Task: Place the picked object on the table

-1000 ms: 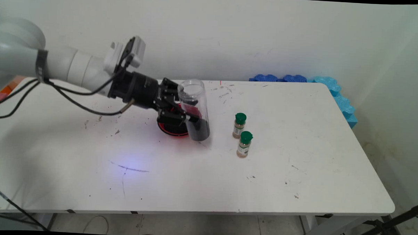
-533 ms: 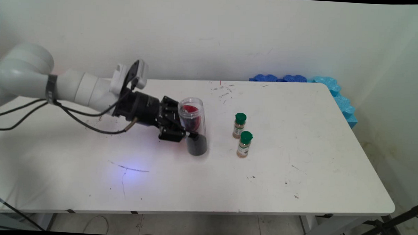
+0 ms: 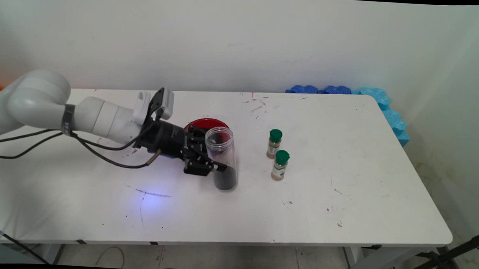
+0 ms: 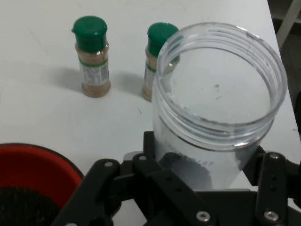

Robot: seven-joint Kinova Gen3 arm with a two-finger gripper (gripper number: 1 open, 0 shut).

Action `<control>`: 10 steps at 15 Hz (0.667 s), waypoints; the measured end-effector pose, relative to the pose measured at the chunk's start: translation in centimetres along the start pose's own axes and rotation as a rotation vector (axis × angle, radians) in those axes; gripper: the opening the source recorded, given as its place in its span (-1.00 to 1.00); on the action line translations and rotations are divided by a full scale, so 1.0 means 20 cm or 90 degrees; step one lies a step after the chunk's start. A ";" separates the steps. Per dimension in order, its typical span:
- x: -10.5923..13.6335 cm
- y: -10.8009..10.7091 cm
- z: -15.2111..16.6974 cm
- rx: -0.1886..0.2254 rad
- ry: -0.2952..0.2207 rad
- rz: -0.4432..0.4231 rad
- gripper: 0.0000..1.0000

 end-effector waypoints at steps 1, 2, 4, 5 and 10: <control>-0.01 0.00 0.01 0.000 -0.001 -0.001 -1.00; -0.02 0.01 0.01 -0.001 -0.002 -0.001 -1.00; -0.04 0.01 0.03 -0.002 -0.005 -0.002 -1.00; -0.05 0.01 0.03 -0.002 -0.005 -0.002 -1.00; -0.07 0.02 0.05 0.000 -0.005 -0.001 1.00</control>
